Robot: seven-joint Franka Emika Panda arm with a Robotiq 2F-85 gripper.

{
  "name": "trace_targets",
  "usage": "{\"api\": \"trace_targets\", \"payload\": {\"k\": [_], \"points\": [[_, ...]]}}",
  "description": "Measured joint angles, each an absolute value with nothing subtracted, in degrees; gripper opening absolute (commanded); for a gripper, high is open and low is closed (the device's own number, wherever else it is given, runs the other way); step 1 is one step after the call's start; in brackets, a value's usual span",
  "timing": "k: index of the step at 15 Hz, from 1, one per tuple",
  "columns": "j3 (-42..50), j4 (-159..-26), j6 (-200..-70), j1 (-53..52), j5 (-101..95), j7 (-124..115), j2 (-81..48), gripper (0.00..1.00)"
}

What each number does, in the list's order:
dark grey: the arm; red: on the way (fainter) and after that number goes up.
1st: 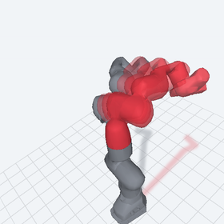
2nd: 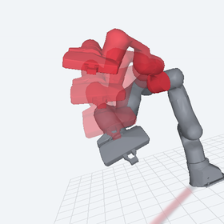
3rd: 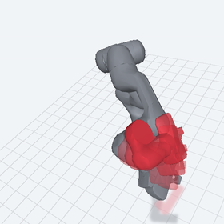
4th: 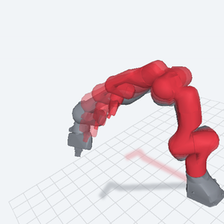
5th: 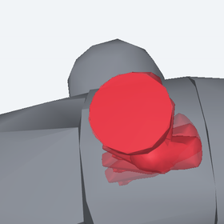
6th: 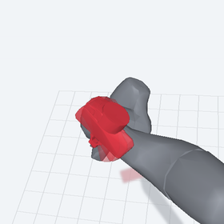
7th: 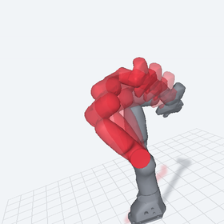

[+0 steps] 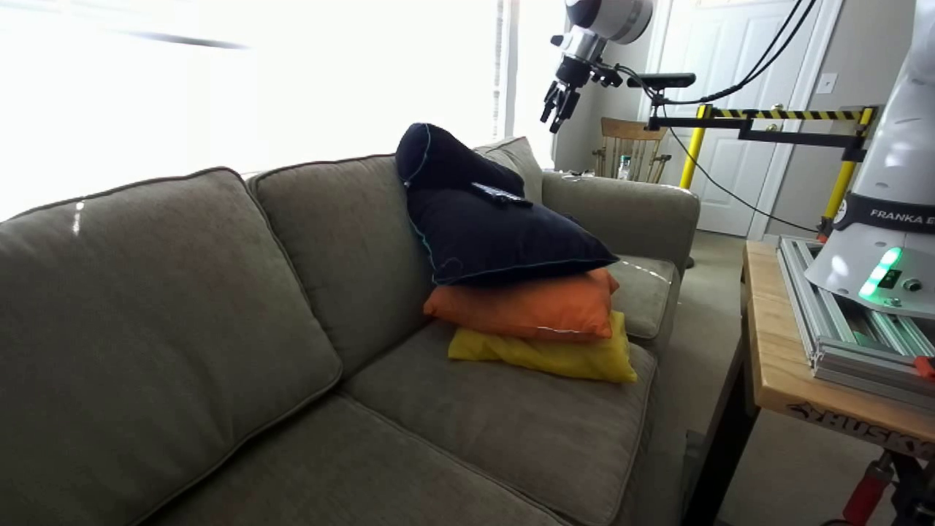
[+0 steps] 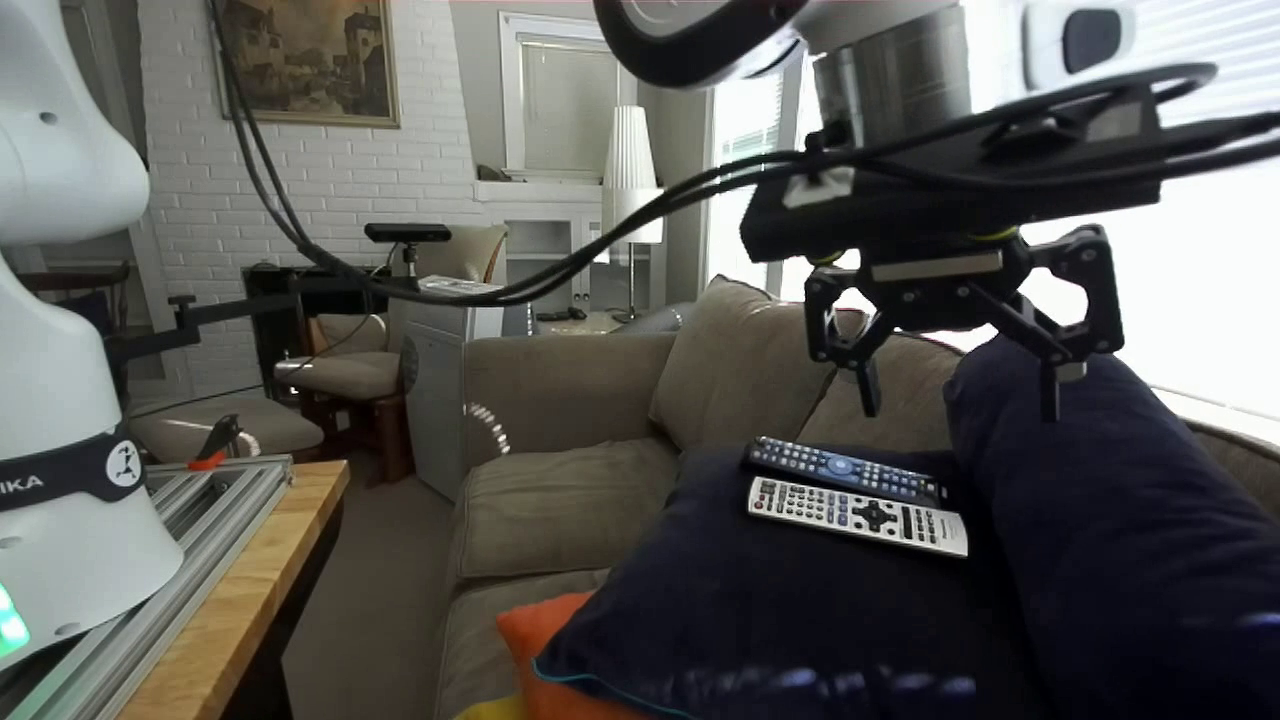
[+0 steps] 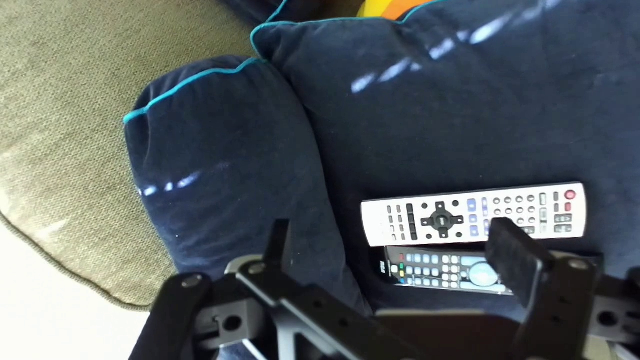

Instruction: Place the topmost pillow on the right side of the sofa.

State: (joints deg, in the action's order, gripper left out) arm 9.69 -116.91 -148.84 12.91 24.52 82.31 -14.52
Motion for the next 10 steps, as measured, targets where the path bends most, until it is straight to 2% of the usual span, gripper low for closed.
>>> {"api": "trace_targets", "payload": {"k": [10], "points": [[-0.8,-103.3,-158.3,21.2,24.4,85.1,-30.3,1.00]]}}
